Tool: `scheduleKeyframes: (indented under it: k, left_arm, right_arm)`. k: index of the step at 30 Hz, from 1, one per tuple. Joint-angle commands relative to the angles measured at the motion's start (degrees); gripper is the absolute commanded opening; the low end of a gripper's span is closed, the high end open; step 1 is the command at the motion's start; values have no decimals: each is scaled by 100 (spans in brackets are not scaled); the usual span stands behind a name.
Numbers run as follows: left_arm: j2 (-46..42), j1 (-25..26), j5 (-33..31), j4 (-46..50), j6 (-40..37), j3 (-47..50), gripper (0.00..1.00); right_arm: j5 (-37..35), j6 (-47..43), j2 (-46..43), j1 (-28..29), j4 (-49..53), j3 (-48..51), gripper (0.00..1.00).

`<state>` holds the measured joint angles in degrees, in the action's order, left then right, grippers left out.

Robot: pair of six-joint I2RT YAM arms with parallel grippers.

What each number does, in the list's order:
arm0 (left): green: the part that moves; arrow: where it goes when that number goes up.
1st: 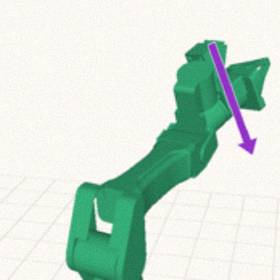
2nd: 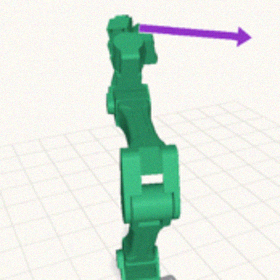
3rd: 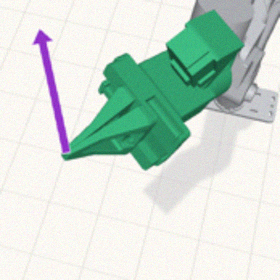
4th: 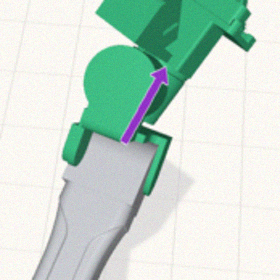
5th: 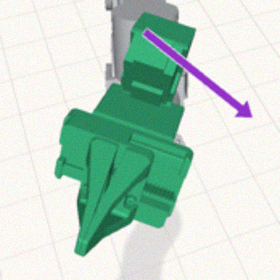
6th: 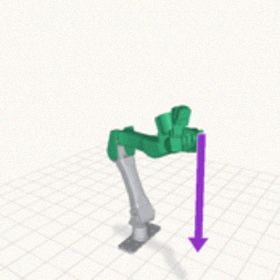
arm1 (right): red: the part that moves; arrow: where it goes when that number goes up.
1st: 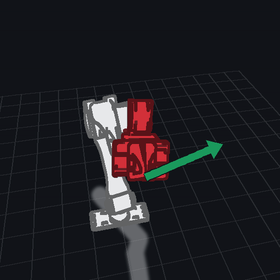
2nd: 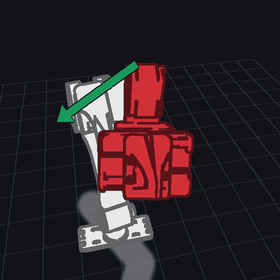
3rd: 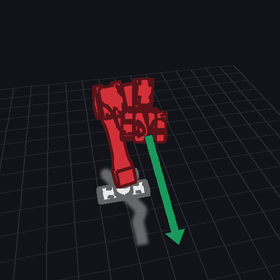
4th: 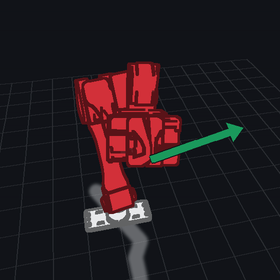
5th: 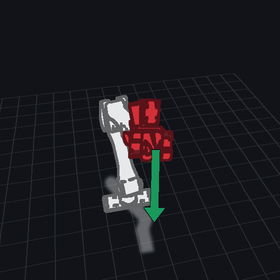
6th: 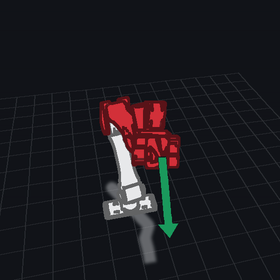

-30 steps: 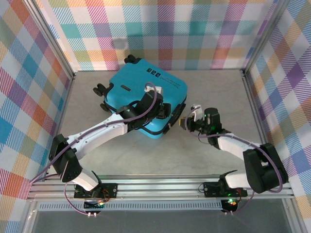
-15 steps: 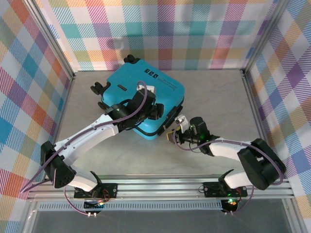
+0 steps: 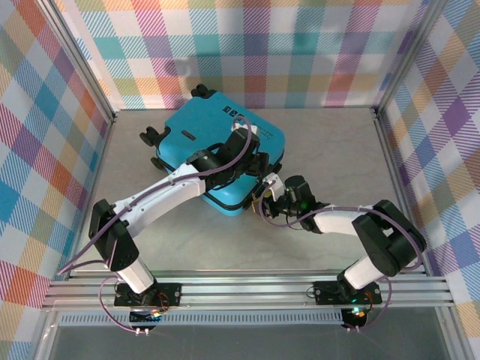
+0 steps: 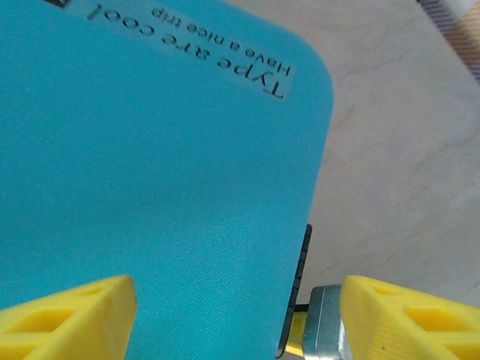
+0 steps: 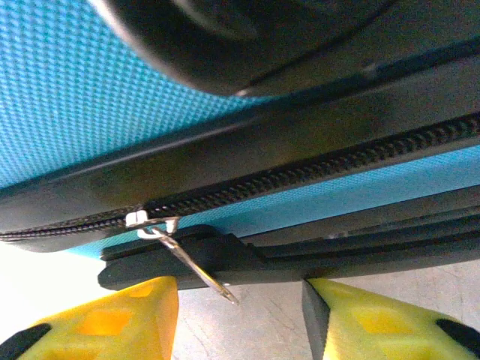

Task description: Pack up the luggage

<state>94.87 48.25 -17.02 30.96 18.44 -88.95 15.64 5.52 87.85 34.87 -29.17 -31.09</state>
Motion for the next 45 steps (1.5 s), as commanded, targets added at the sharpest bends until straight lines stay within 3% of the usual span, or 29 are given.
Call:
scheduleKeyframes:
  k: [1, 7, 17, 32, 45]
  left_arm:
    - [1, 22, 23, -134, 39, 81, 72]
    - [109, 19, -13, -81, 247, 277, 72]
    - [71, 19, 31, -160, 388, 510, 72]
    - [48, 19, 49, -99, 393, 483, 72]
    - [92, 18, 72, -139, 428, 548, 71]
  right_arm:
    - [241, -106, 232, 35, -317, -227, 47]
    - [264, -37, 180, 38, -428, -270, 39]
    - [29, -233, -536, 105, 37, -163, 42]
    - [257, -453, 419, 121, 135, -580, 42]
    - [452, -461, 285, 125, -18, -250, 41]
